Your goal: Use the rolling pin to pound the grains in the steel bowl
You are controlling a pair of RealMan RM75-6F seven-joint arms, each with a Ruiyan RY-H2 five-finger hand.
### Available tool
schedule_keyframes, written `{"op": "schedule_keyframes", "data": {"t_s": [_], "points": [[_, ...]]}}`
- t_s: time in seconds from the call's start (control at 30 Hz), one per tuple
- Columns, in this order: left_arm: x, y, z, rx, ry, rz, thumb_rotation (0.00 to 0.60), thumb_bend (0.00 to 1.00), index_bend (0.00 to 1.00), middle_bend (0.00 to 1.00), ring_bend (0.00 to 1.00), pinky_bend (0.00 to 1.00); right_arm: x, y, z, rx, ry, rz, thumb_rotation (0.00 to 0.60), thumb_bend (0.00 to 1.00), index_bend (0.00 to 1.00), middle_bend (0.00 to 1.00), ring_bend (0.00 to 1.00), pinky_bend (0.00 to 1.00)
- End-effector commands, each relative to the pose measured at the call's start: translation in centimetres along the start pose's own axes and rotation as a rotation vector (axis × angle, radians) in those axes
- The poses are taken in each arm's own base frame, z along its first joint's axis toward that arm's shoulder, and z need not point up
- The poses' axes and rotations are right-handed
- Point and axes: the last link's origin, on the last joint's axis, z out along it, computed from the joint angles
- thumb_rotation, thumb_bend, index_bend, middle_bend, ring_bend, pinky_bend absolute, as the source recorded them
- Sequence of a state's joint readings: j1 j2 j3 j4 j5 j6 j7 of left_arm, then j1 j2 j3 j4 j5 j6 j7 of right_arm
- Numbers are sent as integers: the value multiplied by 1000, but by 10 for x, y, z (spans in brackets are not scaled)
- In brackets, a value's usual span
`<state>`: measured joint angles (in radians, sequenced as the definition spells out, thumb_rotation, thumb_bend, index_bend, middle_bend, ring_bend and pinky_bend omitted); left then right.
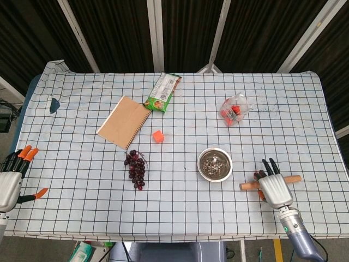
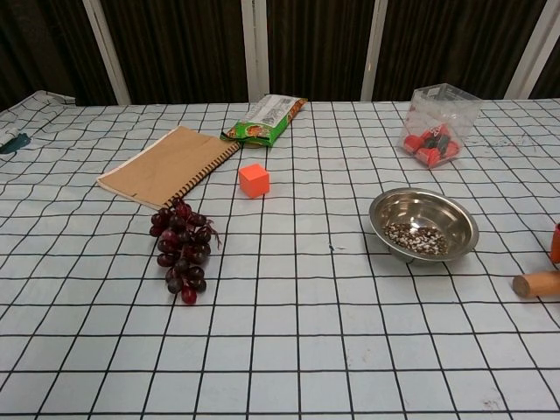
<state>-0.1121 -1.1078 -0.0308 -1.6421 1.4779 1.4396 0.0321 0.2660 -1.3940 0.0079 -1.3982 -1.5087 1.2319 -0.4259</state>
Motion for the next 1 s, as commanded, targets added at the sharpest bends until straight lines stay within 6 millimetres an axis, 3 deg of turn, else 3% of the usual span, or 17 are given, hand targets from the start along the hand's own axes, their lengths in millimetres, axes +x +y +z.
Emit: {"op": "schedule_keyframes", "data": {"t_s": [0.03,0.33,0.6,0.77,1.0], "points": [[0,0,0,0,0,0,600,55,0,0,0,0,0,0,0,-5,2,-3,600,549,321,342,31,0],[0,0,0,2,1,0,600,55,0,0,0,0,8,2,-1,-28,31,6,600,547,187,242,0,0],[3,-2,-4,5,10,4,600,55,0,0,0,0,51,33,-16,-124,147,49,600,528,16,81,0,0],[8,-3,-17,-13,38,56,600,55,0,0,0,0,79,57,-40,-198,224,181,600,397,0,0,0,0],[9,-11,-33,20,36,86,600,55,0,0,0,0,78,75,-83,-237,246,210,600,299,0,0,0,0]]}}
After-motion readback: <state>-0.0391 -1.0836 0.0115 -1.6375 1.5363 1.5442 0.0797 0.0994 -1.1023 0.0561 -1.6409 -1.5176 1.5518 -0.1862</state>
